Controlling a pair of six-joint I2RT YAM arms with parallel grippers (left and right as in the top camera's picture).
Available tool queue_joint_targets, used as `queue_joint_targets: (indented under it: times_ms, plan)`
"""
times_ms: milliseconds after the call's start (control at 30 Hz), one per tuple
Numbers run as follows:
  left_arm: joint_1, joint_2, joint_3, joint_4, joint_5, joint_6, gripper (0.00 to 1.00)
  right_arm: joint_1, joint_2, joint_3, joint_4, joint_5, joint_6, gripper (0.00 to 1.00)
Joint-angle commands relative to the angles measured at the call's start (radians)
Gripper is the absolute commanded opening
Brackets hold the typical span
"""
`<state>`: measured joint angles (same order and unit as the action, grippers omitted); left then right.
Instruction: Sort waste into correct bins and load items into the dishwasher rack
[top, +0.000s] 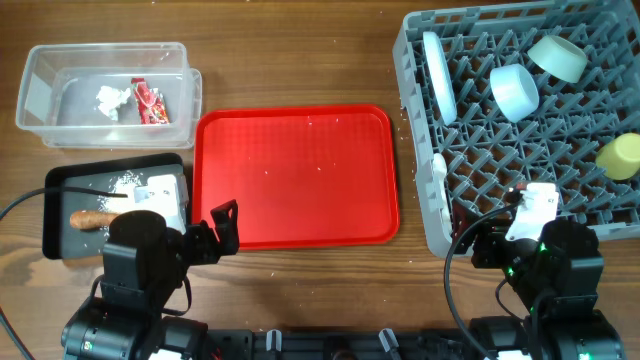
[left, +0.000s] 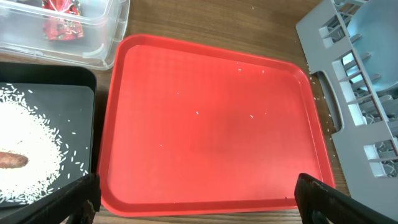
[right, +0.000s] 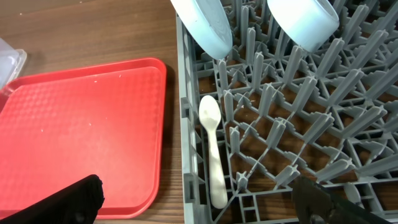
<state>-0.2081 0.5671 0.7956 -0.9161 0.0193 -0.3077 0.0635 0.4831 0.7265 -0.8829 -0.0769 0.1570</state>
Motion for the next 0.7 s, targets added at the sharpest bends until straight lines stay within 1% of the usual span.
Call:
queue_joint_targets:
  times_ms: [0, 167, 200, 300, 367, 433, 533, 667]
  plan:
    - [-0.003, -0.008, -0.012, 0.003, -0.017, 0.012, 1.00, 0.001, 0.006, -0.005, -0.001, 0.018, 0.010, 1.00]
    - [-0.003, -0.008, -0.012, 0.003, -0.017, 0.012, 1.00, 0.002, -0.005, -0.007, -0.003, 0.023, -0.003, 1.00]
    - [-0.003, -0.008, -0.012, 0.002, -0.017, 0.012, 1.00, 0.002, -0.019, -0.007, -0.003, 0.048, -0.004, 1.00]
    - [-0.003, -0.008, -0.012, 0.003, -0.017, 0.012, 1.00, -0.005, -0.113, -0.021, 0.008, 0.079, -0.001, 1.00]
    - [-0.003, -0.008, -0.012, 0.002, -0.017, 0.012, 1.00, -0.028, -0.214, -0.069, 0.048, 0.078, -0.001, 1.00]
    - [-0.003, -0.008, -0.012, 0.002, -0.017, 0.012, 1.00, -0.061, -0.351, -0.169, 0.138, 0.074, 0.000, 1.00]
    - [-0.003, -0.008, -0.012, 0.002, -0.017, 0.012, 1.00, -0.097, -0.481, -0.300, 0.274, 0.031, 0.000, 1.00]
    - [-0.003, -0.008, -0.012, 0.002, -0.017, 0.012, 1.00, -0.126, -0.480, -0.462, 0.560, -0.021, 0.000, 1.00]
